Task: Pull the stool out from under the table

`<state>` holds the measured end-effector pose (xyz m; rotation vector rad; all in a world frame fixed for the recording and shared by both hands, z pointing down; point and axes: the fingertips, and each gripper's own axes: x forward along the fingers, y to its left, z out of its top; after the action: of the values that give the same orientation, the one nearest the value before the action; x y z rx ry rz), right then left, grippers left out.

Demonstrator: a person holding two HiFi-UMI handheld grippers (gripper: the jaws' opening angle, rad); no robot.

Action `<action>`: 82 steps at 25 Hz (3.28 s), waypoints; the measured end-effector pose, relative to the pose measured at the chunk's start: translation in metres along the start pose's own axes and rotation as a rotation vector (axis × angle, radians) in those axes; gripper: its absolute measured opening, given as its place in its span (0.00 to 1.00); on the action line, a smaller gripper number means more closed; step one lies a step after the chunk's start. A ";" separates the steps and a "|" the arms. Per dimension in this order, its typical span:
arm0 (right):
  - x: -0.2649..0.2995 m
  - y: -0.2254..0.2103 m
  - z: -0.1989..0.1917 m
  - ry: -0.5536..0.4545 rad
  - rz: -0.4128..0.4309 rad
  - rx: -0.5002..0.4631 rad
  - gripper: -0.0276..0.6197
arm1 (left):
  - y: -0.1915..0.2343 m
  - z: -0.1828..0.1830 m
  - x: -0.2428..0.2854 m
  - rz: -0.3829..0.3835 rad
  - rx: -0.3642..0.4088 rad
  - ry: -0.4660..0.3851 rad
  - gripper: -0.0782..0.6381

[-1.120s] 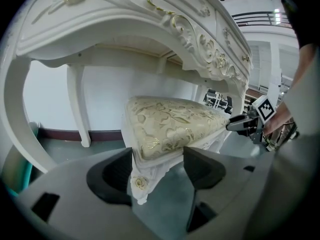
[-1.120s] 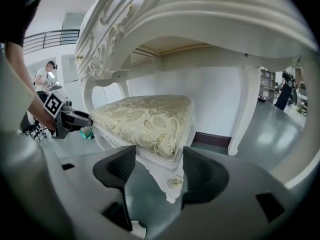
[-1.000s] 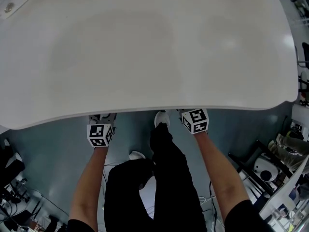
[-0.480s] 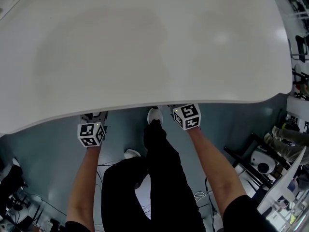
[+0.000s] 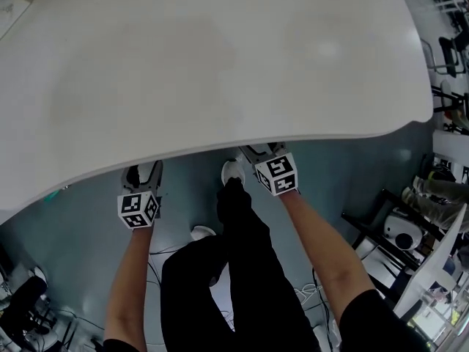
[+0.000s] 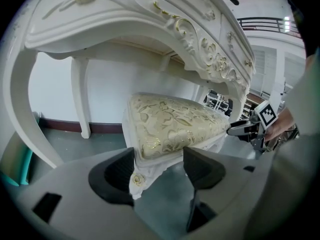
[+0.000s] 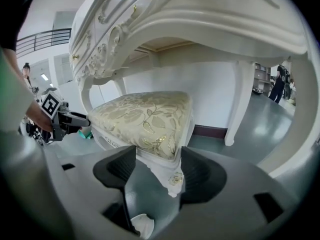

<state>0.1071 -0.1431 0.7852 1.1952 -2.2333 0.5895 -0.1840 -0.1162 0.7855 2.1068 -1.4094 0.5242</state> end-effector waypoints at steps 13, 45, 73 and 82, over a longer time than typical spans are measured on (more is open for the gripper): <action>-0.036 0.021 -0.049 0.050 -0.037 0.002 0.49 | -0.022 -0.044 -0.029 -0.020 -0.013 0.053 0.55; -0.084 0.043 -0.090 0.120 -0.041 -0.027 0.45 | -0.069 -0.090 -0.084 -0.054 0.026 0.155 0.58; -0.118 0.065 -0.126 0.169 -0.052 0.021 0.45 | -0.091 -0.109 -0.109 -0.096 0.077 0.191 0.58; -0.123 0.066 -0.124 0.144 -0.045 0.011 0.44 | -0.096 -0.106 -0.113 -0.104 0.013 0.182 0.60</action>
<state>0.1392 0.0405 0.7929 1.1669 -2.0800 0.6493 -0.1392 0.0607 0.7793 2.0720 -1.1915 0.6669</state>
